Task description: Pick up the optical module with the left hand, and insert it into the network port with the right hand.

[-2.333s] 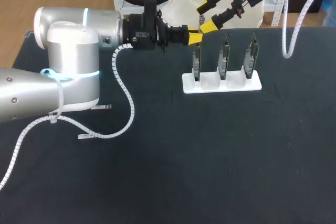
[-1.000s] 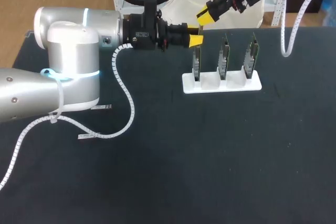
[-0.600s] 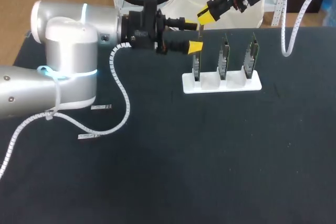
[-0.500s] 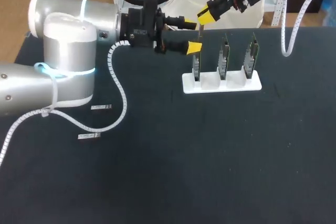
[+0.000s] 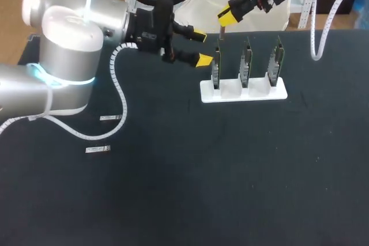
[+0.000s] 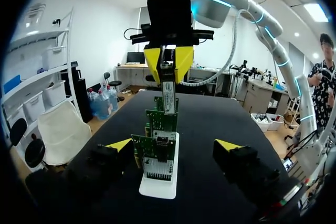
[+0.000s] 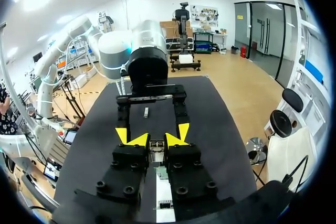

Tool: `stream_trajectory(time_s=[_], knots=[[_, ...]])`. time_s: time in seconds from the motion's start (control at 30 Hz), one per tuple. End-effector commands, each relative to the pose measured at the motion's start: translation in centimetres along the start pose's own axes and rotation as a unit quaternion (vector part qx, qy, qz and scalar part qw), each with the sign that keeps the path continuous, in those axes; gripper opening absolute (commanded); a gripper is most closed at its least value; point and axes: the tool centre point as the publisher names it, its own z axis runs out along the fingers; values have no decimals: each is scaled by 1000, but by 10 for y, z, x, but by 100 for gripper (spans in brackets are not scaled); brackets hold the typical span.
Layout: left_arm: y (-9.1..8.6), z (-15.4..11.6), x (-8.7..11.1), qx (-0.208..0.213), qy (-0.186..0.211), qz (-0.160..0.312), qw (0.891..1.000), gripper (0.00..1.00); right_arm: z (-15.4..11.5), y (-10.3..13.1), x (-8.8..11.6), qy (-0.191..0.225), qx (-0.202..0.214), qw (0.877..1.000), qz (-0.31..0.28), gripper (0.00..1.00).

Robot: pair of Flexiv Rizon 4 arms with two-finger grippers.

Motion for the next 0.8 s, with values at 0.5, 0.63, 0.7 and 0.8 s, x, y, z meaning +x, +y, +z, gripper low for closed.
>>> stream_trajectory(time_s=[0.5, 0.63, 0.7, 0.8], knots=[[4, 9, 10, 6, 48, -5, 999, 100, -4, 7, 1, 2, 8, 1000, -3, 0], [5, 9, 11, 7, 57, -3, 998, 100, -4, 8, 1, 2, 9, 1000, -4, 0], [4, 9, 13, 6, 61, -3, 998, 100, -5, 9, 1, 2, 9, 1000, -5, 0], [3, 10, 15, 7, 67, -3, 998, 100, -5, 9, 1, 2, 9, 1000, -6, 0]])
